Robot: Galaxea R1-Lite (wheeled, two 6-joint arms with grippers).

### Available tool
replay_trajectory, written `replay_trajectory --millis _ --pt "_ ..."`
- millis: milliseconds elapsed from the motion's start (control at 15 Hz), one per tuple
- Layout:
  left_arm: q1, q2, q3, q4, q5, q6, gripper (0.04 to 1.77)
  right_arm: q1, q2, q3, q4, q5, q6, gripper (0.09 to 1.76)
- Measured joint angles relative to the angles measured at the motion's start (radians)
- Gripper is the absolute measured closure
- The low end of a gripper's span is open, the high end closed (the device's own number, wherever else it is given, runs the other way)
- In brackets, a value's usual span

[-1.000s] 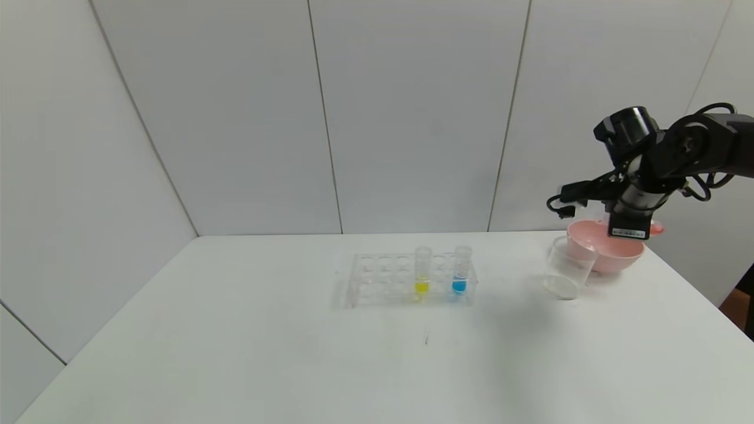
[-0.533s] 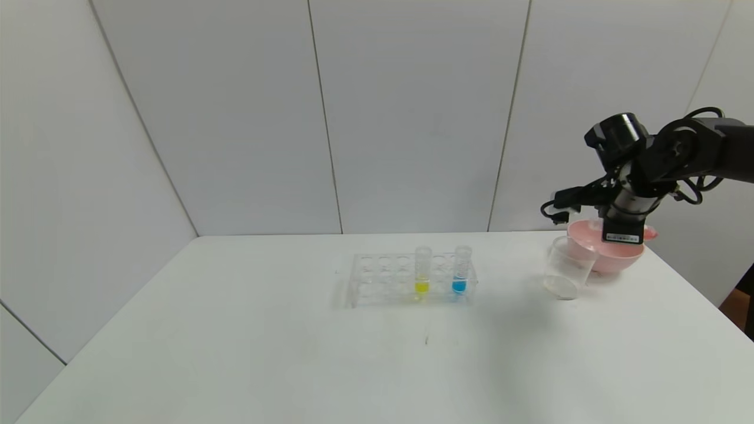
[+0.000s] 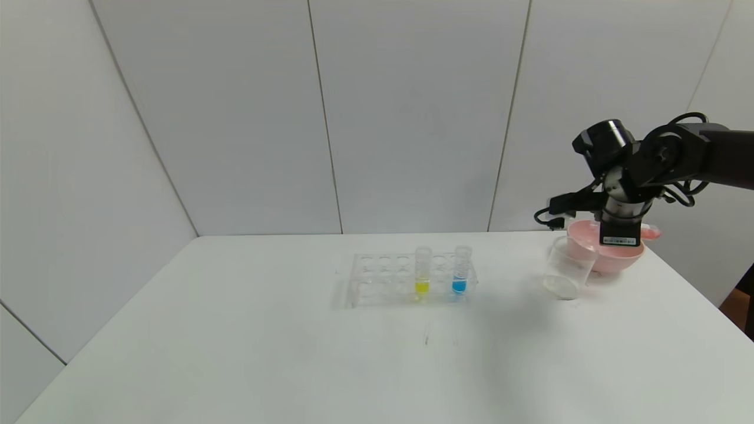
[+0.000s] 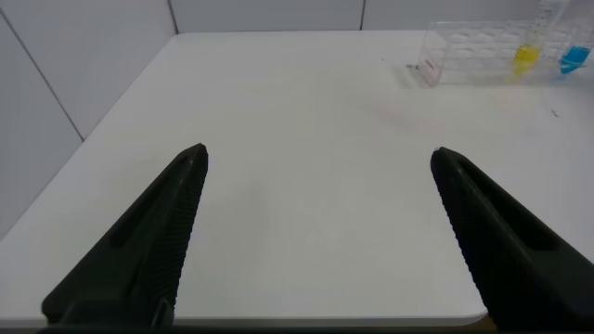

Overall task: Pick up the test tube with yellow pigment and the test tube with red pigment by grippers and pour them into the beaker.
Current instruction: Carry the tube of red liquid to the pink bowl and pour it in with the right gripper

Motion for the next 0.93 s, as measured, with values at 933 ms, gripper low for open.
replay_trajectory --millis 933 --pt "0.000 0.000 0.000 0.000 0.000 0.000 0.09 0.036 0.024 0.000 0.003 -0.088 -0.032 1.36"
